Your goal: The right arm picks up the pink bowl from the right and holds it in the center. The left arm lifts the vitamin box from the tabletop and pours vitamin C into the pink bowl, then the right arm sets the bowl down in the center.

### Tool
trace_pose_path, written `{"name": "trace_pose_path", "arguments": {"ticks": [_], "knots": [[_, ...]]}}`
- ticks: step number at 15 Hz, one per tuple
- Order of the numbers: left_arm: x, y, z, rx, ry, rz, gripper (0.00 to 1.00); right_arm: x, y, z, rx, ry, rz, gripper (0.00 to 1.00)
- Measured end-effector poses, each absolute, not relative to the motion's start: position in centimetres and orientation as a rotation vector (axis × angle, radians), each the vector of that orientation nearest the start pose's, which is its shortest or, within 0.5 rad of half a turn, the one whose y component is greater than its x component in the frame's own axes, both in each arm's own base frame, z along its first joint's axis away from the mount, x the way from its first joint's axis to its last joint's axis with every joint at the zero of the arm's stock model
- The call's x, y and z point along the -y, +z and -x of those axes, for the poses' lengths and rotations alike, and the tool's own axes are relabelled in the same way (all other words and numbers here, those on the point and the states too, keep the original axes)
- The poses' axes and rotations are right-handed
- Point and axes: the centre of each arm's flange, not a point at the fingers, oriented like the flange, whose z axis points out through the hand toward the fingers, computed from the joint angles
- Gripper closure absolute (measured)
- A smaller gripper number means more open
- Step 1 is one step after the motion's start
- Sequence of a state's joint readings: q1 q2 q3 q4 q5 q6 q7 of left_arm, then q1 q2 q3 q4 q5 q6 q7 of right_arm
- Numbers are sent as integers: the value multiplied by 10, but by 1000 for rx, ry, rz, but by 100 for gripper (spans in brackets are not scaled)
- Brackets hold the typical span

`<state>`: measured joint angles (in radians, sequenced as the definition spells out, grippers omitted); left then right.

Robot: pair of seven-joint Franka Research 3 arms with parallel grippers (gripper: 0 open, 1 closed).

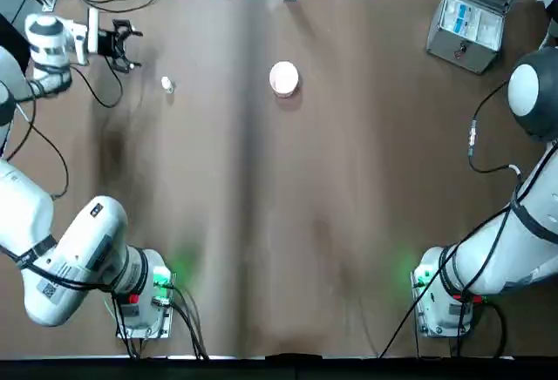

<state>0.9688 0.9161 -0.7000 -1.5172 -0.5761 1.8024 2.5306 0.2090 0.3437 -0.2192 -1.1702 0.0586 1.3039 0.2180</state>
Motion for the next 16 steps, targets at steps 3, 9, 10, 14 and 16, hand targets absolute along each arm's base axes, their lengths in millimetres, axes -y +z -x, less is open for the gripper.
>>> {"name": "trace_pose_path", "arguments": {"ticks": [3, 9, 10, 14, 16], "knots": [[-185, 287, -649, 1962, 1195, -1276, 0, -26, 587, -625, -280, 317, 3155, 1], [-64, 358, -678, 2105, 1056, -1230, 0, -7, 633, -618, -125, 164, 3164, 1], [-44, 363, -683, 2094, 1033, -1268, 0, -2, 642, -613, -128, 147, 3161, 1], [32, 395, -698, 2025, 879, -1467, 0, 23, 655, -590, -167, 107, 3138, 1], [58, 412, -703, 1996, 828, -1543, 0, 27, 646, -583, -166, 77, 3128, 1]]}}
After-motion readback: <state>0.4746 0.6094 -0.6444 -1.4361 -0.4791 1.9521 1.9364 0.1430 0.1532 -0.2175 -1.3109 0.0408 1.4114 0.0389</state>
